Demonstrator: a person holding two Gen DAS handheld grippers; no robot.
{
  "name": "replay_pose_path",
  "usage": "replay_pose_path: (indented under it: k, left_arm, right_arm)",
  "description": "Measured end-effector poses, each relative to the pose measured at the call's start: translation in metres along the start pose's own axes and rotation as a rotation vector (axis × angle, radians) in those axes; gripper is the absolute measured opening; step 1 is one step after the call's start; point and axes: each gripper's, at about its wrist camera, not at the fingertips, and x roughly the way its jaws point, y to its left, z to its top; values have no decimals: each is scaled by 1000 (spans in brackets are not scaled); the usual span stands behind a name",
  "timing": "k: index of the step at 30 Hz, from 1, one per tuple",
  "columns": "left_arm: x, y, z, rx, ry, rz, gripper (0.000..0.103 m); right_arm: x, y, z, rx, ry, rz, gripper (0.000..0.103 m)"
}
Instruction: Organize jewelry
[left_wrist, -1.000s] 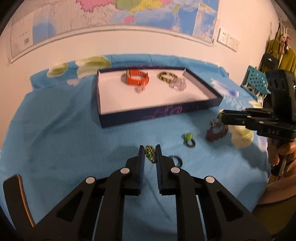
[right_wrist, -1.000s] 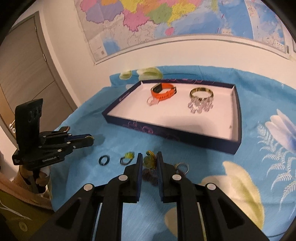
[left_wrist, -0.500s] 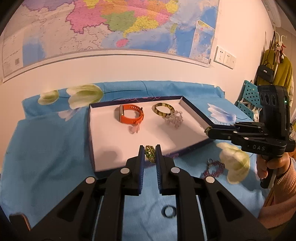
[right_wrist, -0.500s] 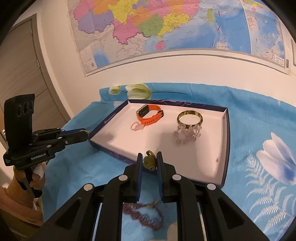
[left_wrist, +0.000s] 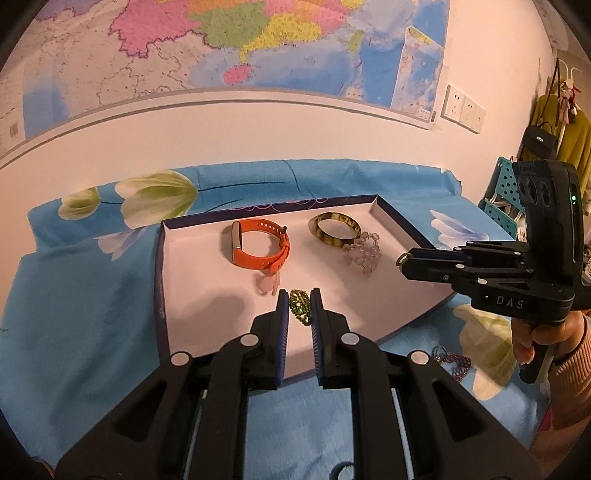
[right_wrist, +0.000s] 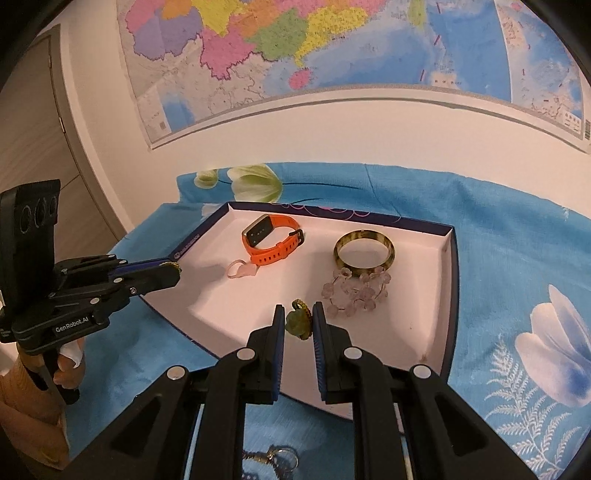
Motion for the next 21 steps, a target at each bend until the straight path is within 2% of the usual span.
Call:
replay_pose_path:
  k: [21]
  left_arm:
    - [50,10,3,-20,99,26,12]
  right_arm:
    - [35,-9,5,10,74,-17,13]
